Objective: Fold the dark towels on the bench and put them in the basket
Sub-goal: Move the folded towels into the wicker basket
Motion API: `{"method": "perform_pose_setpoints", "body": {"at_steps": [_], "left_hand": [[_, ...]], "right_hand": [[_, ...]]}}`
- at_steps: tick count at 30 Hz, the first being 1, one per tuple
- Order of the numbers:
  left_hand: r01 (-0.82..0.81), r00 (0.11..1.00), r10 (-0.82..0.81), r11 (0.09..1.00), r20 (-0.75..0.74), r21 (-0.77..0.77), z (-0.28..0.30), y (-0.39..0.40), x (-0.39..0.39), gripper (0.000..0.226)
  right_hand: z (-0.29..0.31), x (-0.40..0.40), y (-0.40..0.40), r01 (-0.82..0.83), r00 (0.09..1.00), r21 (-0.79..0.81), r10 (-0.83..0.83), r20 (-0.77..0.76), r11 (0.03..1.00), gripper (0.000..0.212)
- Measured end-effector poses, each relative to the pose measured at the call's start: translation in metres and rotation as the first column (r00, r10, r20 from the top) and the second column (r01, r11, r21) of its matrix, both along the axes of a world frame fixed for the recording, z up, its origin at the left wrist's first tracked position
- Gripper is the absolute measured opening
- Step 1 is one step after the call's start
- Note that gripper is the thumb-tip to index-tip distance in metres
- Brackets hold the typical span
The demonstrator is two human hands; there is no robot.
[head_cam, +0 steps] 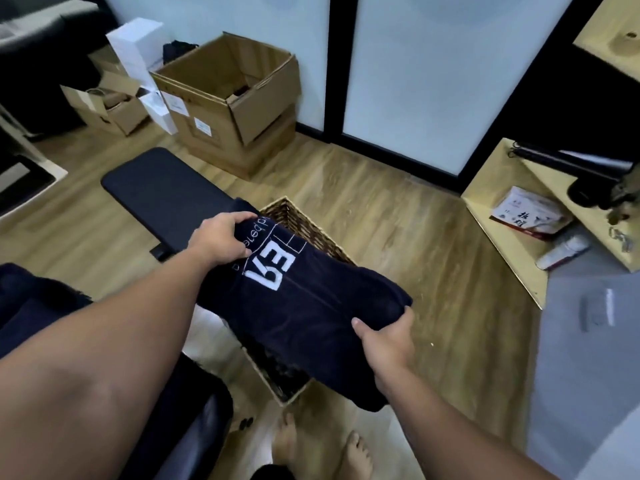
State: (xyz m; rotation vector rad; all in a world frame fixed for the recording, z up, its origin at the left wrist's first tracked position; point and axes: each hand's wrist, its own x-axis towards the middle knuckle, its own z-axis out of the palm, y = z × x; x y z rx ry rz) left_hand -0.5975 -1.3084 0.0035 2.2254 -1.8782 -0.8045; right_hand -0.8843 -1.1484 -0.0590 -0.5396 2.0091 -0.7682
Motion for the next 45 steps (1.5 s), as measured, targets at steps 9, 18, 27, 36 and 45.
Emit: {"method": "perform_pose_setpoints", "body": {"at_steps": [9, 18, 27, 36, 45], "left_hand": [[0.303, 0.946, -0.306, 0.952, 0.106, 0.046, -0.079, -0.117, 0.012, 0.078], [0.5, 0.763, -0.521, 0.851, 0.383, 0.163, -0.21, -0.114, 0.004, 0.084], [0.429, 0.714, -0.445, 0.888, 0.54, 0.165, -0.248, -0.064, -0.002, 0.076], [0.268, 0.941, -0.326, 0.884, 0.096, 0.383, -0.282, -0.096, 0.01, 0.109], [0.241, 0.97, -0.23, 0.868, -0.078, 0.434, -0.257, -0.083, 0.013, 0.092]], "right_hand": [[-0.06, 0.077, -0.061, 0.214, 0.974, 0.141, -0.201, -0.102, 0.967, 0.102], [-0.136, 0.114, -0.081, 0.286, 0.95, 0.294, -0.229, -0.215, 0.912, 0.104], [-0.164, 0.12, -0.086, -0.231, 0.804, 0.614, 0.504, -0.316, 0.755, 0.126], [-0.212, 0.105, -0.088, -0.485, 0.739, 0.639, 0.67, -0.066, 0.597, 0.137], [-0.207, 0.091, -0.101, -0.538, 0.696, 0.669, 0.718, 0.009, 0.513, 0.137]]}}
